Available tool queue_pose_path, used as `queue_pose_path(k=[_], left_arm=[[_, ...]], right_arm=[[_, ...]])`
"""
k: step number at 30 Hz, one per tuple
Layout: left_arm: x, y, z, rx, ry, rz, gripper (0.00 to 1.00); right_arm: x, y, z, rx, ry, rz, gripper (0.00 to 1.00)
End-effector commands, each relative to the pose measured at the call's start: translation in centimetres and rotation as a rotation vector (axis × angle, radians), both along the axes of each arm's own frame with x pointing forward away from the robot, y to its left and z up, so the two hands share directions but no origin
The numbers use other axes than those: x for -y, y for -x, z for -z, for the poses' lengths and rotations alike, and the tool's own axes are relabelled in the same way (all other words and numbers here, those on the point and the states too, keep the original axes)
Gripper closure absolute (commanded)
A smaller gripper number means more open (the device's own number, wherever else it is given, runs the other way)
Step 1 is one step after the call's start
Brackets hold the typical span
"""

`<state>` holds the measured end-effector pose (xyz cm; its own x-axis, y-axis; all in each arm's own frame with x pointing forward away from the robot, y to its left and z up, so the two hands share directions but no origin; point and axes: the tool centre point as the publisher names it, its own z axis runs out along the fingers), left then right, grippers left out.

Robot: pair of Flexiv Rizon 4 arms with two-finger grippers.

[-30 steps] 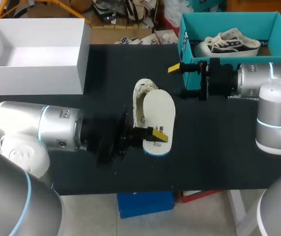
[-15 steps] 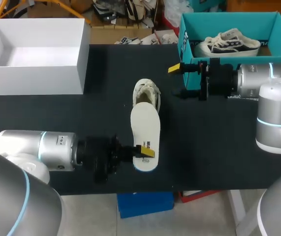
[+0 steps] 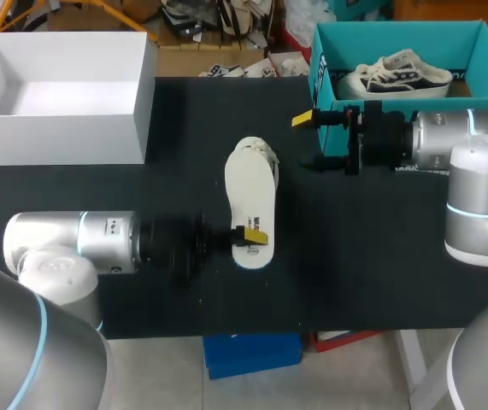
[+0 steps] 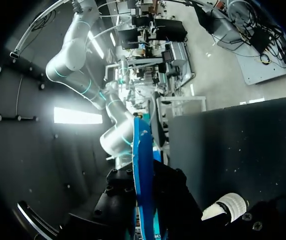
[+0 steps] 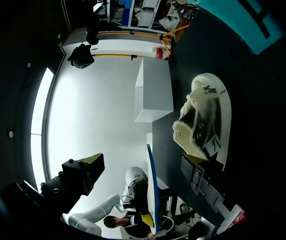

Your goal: Take the shoe out of the shoebox, open the shoe tongue, remove and reinsert the insole, then place the shoe into the shoebox

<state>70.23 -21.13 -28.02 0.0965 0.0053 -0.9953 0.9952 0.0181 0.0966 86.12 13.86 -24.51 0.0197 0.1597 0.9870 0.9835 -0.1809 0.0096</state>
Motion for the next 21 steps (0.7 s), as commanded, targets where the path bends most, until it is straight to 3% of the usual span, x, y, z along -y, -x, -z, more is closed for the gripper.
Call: queue_pose_path(k=[1, 10, 21], left_arm=[[1.0, -3.0, -0.1, 0.011, -0.006, 0.023, 1.0], [1.7, -6.1, 0.0, 0.008, 0.009, 0.021, 1.0], [1.9, -6.3, 0.0, 0.001, 0.019, 0.021, 1.0]], right_arm=[[-0.1, 0.0, 0.1, 0.001, 0.0, 0.002, 0.0], [-0.1, 0.0, 0.1, 0.001, 0.0, 0.002, 0.0], [-0.1, -0.1, 0.3, 0.024, -0.014, -0.018, 0.0]])
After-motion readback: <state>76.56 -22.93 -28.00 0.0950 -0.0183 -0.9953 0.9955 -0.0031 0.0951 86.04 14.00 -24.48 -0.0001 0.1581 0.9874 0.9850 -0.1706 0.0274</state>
